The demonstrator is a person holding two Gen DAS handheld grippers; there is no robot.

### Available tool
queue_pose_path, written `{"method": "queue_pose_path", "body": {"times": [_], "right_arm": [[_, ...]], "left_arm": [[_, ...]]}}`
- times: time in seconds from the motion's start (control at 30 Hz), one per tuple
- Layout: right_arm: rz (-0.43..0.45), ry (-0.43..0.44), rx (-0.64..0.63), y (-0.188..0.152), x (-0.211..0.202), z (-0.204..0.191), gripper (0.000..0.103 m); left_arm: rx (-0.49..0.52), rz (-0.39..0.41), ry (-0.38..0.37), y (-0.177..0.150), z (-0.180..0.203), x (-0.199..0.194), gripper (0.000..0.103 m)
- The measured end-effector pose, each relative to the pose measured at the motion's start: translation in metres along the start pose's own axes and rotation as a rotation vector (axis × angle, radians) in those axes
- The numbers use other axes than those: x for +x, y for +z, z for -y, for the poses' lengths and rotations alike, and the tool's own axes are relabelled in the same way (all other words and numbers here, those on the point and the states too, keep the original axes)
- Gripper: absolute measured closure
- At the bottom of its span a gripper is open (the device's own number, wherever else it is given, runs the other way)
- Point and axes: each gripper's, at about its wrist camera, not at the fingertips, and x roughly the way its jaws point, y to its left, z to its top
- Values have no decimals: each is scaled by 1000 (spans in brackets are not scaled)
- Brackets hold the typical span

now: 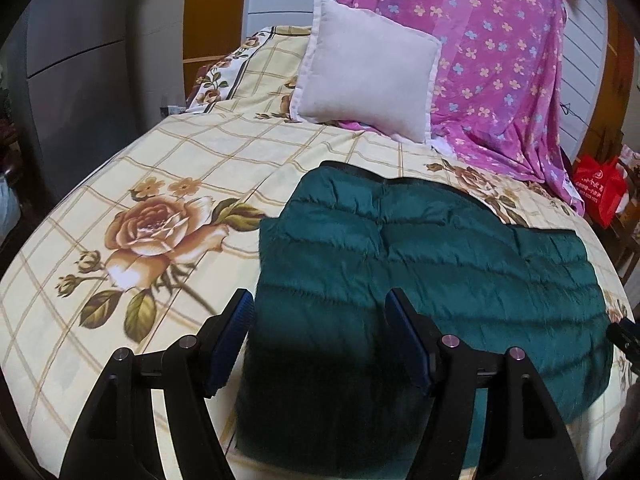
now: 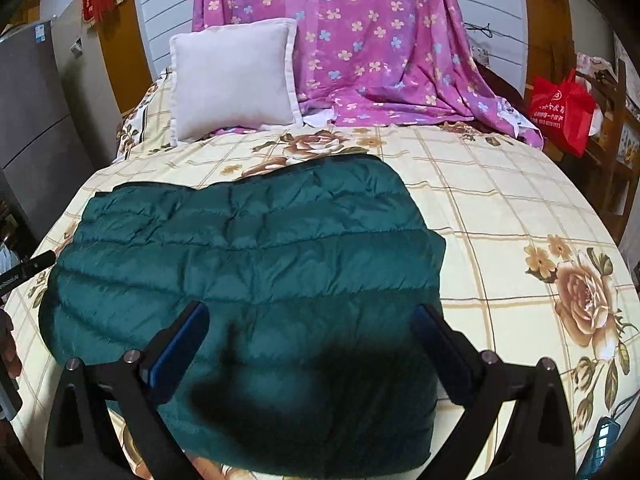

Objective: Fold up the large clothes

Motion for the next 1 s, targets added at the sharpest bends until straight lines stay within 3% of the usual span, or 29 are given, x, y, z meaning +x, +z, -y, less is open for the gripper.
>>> {"method": "queue_pose_path", "body": {"times": [0.23, 0.43, 0.87, 1.0], "right_arm": [[-21, 2, 19, -6, 2, 3, 0], [-35, 0, 33, -8, 7, 7, 0], [-75, -64, 41, -17, 38, 8, 0], [-91, -48, 43, -14, 36, 10, 0]], "left_arm": [[-28, -51, 3, -15, -9, -6, 53], [-59, -46, 0, -24, -12, -1, 53], [-59, -56, -17, -17, -7, 15, 53], [-57, -57, -18, -18, -7, 17, 53]]}}
